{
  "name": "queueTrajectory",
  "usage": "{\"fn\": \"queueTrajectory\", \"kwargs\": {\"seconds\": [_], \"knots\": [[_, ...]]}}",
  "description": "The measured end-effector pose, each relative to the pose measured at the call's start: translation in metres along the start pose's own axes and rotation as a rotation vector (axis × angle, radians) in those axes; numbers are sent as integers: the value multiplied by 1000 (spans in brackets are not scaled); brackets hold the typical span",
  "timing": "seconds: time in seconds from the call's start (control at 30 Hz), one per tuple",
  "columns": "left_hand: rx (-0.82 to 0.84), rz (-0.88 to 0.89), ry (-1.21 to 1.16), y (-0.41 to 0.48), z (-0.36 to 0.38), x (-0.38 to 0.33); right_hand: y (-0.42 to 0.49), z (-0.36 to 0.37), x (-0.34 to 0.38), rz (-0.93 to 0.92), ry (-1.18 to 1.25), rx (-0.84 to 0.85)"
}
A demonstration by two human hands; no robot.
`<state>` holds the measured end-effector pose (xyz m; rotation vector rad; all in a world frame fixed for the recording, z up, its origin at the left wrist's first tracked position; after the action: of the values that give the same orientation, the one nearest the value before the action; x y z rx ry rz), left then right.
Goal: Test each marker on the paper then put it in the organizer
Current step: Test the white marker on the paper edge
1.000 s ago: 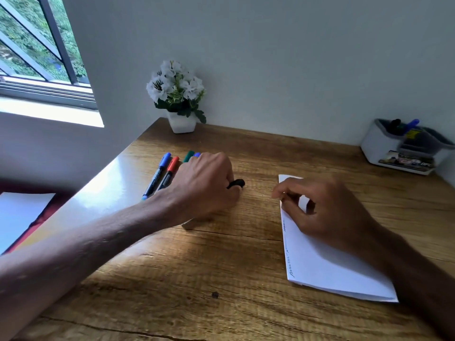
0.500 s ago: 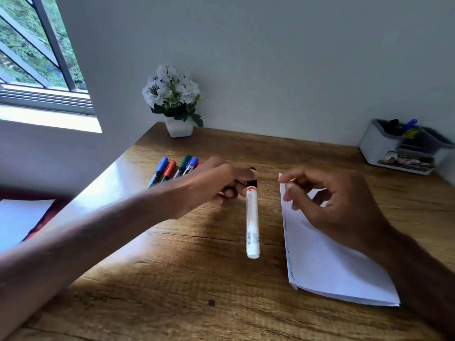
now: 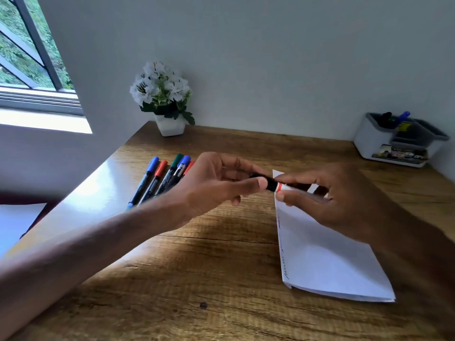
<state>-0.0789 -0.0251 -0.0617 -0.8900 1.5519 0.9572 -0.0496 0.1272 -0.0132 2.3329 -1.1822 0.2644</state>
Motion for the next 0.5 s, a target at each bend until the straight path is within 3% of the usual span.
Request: {"fn": "queueTrajectory", "kwargs": {"seconds": [0.17,0.33,0.5], "knots": [[-50,147,290,-3,3,-7,-2,2,-1,-54,-265,34],[-67,169,355,-6,8,-2,-2,16,5,-87,-226,93],[-32,191,386,-7,16,-4,-3,18,7,-134,-240,50]]}}
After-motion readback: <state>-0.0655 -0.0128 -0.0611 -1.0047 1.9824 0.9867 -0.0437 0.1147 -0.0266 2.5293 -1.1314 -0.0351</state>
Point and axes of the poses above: each hand's wrist, its own y-axis towards the middle knuckle, its own z-axis out of the palm, x = y × z, the point moved 10 cm from there along y, towards the middle knuckle, and after that the axes turned 2 degrees about -y, right-handed, at the moved point
